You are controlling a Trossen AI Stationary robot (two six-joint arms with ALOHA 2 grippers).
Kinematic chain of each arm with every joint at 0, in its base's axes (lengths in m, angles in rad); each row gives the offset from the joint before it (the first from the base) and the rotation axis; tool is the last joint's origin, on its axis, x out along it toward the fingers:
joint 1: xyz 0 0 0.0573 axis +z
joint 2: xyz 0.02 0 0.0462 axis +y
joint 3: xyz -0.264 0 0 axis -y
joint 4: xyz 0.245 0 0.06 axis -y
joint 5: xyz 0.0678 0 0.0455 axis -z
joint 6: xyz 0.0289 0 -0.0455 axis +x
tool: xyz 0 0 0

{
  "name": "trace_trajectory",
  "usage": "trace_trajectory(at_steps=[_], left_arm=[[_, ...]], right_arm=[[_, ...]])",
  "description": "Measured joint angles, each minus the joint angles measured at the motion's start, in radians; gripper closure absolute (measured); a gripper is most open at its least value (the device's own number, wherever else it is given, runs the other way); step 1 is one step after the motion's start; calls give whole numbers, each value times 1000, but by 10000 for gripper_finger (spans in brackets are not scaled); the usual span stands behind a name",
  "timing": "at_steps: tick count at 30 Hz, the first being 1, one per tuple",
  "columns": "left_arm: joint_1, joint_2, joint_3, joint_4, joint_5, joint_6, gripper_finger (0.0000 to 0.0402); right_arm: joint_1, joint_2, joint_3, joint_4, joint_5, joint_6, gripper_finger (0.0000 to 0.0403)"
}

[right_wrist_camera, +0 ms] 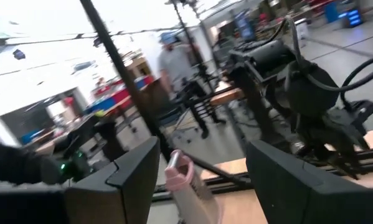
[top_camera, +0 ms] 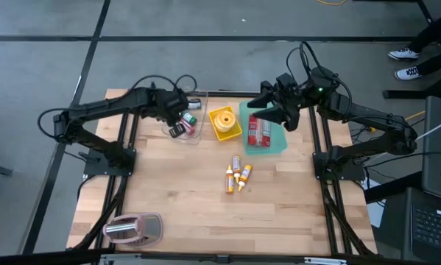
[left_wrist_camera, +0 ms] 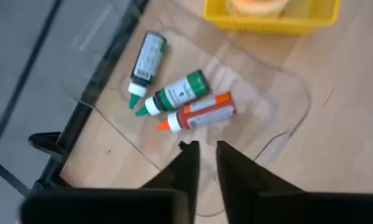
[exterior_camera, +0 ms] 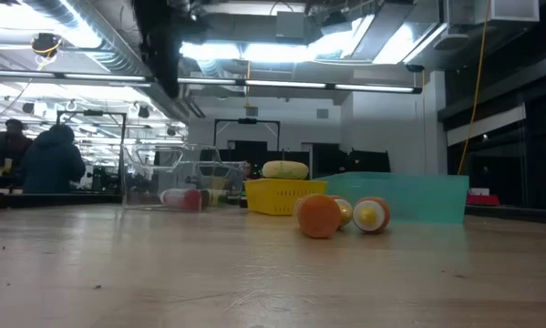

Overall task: Pick & Place Food Item
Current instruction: Put the orange food coloring bottle into the transparent bin

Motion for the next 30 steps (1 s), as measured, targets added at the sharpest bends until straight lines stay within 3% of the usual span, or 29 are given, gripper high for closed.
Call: trace_trajectory(at_steps=[3, 9, 14, 30], left_arm=[[89, 0, -23, 11, 75, 82, 393], [260, 32, -88, 28, 248, 156, 400], [335, 113, -104, 43, 357, 201, 399], [240, 372, -104, 150, 335, 341, 400]], right_arm=[[1, 0, 0, 0, 57, 7, 166], [1, 0, 0, 0, 127, 27, 166], [1, 0, 0, 0, 184, 28, 166], [28, 0, 0, 0, 233, 54, 166]])
